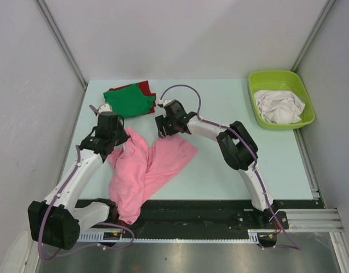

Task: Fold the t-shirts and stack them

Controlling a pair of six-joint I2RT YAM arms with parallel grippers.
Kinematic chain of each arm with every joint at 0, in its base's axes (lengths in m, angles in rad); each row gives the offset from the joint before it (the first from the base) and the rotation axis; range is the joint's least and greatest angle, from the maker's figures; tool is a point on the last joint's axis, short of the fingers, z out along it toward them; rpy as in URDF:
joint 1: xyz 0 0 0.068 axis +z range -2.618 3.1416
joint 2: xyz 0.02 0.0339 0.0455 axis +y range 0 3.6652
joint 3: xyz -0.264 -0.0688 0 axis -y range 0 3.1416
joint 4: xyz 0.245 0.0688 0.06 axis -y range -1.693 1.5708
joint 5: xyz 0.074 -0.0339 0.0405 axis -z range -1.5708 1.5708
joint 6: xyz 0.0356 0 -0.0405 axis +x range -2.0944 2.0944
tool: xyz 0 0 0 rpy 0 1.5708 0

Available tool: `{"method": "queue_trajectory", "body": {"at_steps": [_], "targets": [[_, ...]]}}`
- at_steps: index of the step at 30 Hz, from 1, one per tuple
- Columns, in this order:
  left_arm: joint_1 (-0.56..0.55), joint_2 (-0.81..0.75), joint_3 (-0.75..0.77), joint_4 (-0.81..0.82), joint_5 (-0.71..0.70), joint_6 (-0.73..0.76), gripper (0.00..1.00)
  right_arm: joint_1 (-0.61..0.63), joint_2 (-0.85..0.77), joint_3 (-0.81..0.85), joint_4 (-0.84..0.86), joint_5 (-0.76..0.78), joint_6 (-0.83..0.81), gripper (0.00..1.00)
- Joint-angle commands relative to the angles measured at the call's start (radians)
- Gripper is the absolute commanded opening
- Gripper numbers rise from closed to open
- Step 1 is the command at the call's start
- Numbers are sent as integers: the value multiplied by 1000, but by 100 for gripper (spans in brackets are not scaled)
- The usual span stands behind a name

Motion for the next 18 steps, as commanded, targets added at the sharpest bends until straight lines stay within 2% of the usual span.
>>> {"method": "queue_trajectory", "body": {"at_steps": [1,2,3,5,6,9,13,18], "targets": [[7,-60,-28,-12,-4,-19,0,0,51,-15,-29,39,-24,55],[5,-69,-32,-11,-2,-19,0,0,51,-15,-33,49,-33,46],[7,-83,-35,-15,-2,-18,0,0,48,-17,-35,60,-39,29],[7,-112,-33,-21,15,-10,0,-3,35,-20,-46,105,-47,3],[7,-123,-29,-35,19,-9,0,-6,24,-35,-50,155,-53,0],[7,-168,2,-72,33,0,0,-36,-79,-89,-30,244,-62,0],[7,-244,101,-109,65,7,0,-115,-304,-172,-62,394,-57,0],[7,-246,299,-178,160,23,0,-193,-680,-222,-102,499,-51,0]]}}
